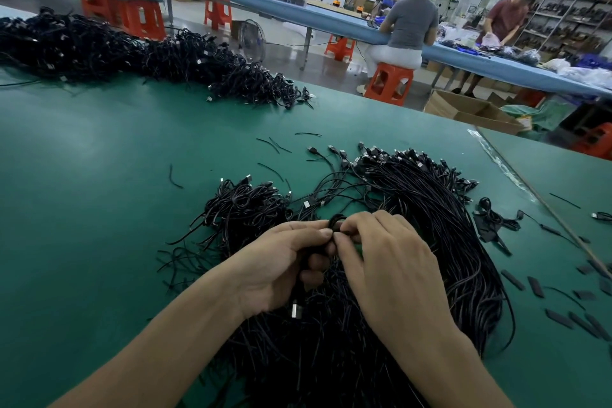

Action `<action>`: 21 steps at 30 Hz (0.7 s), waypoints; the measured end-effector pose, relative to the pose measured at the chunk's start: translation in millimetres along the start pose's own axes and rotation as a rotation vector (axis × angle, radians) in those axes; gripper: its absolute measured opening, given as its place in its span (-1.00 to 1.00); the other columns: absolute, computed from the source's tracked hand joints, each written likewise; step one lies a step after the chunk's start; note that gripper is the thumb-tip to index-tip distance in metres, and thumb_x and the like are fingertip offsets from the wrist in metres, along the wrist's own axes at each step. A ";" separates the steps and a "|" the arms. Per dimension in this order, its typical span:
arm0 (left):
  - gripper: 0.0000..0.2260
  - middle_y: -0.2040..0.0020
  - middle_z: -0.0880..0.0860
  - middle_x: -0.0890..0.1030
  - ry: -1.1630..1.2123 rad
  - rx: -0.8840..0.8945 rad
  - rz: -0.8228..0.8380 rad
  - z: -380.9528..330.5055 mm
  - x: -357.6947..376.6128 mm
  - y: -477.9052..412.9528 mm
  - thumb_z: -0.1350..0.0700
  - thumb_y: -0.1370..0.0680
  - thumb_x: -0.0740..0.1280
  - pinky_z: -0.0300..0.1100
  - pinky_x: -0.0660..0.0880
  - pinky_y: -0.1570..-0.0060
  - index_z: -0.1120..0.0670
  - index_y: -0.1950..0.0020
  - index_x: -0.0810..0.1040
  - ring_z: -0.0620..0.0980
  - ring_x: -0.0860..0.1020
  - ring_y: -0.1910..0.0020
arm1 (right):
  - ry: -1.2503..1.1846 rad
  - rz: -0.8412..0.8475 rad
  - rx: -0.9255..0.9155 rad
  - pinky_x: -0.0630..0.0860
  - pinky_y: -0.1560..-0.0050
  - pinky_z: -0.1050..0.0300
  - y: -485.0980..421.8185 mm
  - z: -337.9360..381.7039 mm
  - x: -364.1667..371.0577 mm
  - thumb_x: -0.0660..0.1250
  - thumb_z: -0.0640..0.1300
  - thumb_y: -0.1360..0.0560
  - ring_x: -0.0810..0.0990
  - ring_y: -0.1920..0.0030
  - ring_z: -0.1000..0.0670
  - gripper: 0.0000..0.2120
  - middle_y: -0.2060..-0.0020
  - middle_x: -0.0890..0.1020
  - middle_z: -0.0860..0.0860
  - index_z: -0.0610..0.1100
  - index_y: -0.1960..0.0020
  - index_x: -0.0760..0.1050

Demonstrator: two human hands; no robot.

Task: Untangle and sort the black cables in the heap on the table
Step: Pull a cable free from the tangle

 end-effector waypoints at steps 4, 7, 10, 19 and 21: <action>-0.86 0.33 0.06 0.46 0.008 -0.006 -0.013 0.9 -0.6 -0.3 0.30 -0.59 0.22 -0.35 0.21 0.54 0.17 0.11 0.53 -0.13 0.31 0.46 | -0.073 0.094 0.044 0.36 0.21 0.28 -3.5 -6.2 6.6 0.33 0.04 -0.54 0.51 0.17 0.12 -0.91 0.18 0.54 0.17 0.04 0.07 0.53; -0.86 0.33 0.05 0.45 0.011 -0.004 -0.017 0.7 -0.9 -1.1 0.31 -0.59 0.22 -0.35 0.21 0.54 0.17 0.10 0.52 -0.14 0.31 0.47 | -0.132 0.142 0.092 0.35 0.25 0.29 -4.9 -13.0 10.9 0.28 0.11 -0.56 0.51 0.16 0.17 -0.90 0.16 0.53 0.20 0.12 0.05 0.51; -0.86 0.33 0.05 0.46 0.019 0.003 -0.017 0.8 -0.9 -1.8 0.30 -0.59 0.23 -0.35 0.22 0.55 0.18 0.09 0.55 -0.14 0.32 0.47 | -0.157 0.134 0.126 0.39 0.24 0.24 -5.0 -15.4 12.0 0.28 0.11 -0.56 0.52 0.16 0.17 -0.90 0.16 0.53 0.21 0.12 0.08 0.50; -0.79 0.31 0.04 0.51 -0.004 0.101 -0.047 -3.5 0.3 -4.1 0.26 -0.57 0.26 -0.34 0.32 0.49 0.12 0.11 0.69 -0.12 0.38 0.42 | -0.405 0.041 0.196 0.53 0.11 0.12 -4.5 -18.9 21.1 0.29 0.01 -0.57 0.55 0.15 0.17 -0.89 0.19 0.58 0.19 0.07 0.13 0.52; -0.81 0.21 0.05 0.61 -0.028 0.165 -0.044 -4.9 1.9 -4.0 0.24 -0.60 0.27 -0.32 0.46 0.37 0.17 -0.10 0.66 -0.10 0.51 0.32 | -0.527 -0.011 0.244 0.50 0.19 0.26 -3.7 -20.8 22.8 0.32 -0.05 -0.57 0.57 0.22 0.17 -0.89 0.26 0.61 0.16 0.05 0.14 0.56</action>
Point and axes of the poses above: each hand's wrist, its own y-axis away from the middle knuckle, its own x-axis out of the palm, z = x × y, the point moved 7 cm from there along -y, towards the middle knuckle
